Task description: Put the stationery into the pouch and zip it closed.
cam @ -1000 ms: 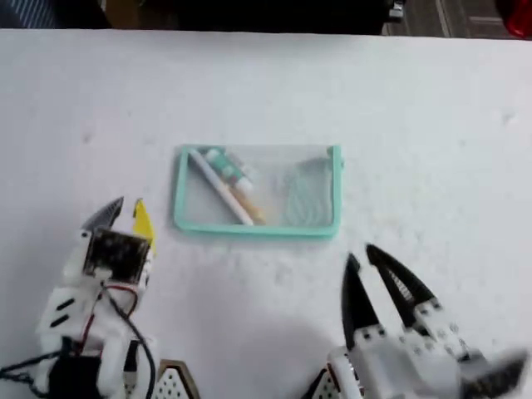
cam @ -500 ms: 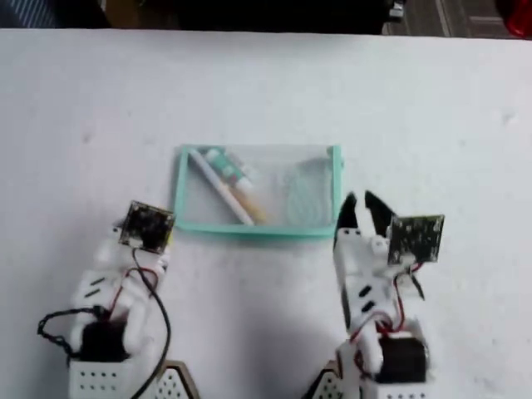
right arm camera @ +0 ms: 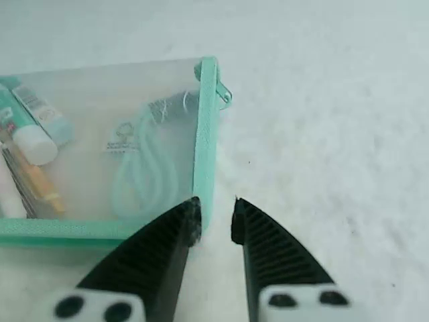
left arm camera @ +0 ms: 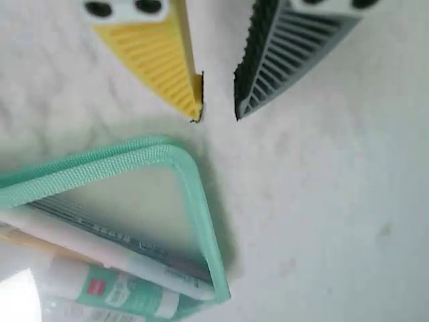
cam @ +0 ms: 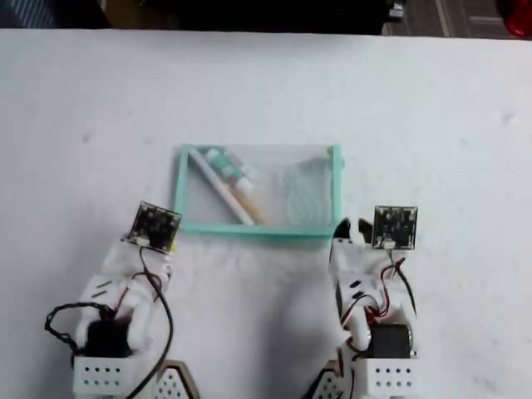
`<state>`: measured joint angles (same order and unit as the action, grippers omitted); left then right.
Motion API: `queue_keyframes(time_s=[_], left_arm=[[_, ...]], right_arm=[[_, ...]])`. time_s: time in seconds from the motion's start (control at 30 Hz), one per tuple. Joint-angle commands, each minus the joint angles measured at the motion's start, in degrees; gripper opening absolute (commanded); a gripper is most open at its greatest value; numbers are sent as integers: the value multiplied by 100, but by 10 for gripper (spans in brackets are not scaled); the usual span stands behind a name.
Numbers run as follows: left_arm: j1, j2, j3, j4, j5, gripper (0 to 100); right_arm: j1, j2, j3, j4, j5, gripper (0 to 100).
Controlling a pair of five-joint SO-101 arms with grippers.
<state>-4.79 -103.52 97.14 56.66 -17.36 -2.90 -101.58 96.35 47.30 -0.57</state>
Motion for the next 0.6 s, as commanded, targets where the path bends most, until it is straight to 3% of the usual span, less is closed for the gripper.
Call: queue_keyframes(time_s=[0.0, 0.13, 0.57], left_arm=[[48, -84, -18, 413, 686, 109], [84, -84, -18, 791, 1354, 109], [84, -84, -18, 1705, 1345, 106]], right_arm=[[66, 22, 62, 444, 35, 74], [57, -13, 62, 848, 9, 74], [22, -13, 62, 2018, 44, 74]])
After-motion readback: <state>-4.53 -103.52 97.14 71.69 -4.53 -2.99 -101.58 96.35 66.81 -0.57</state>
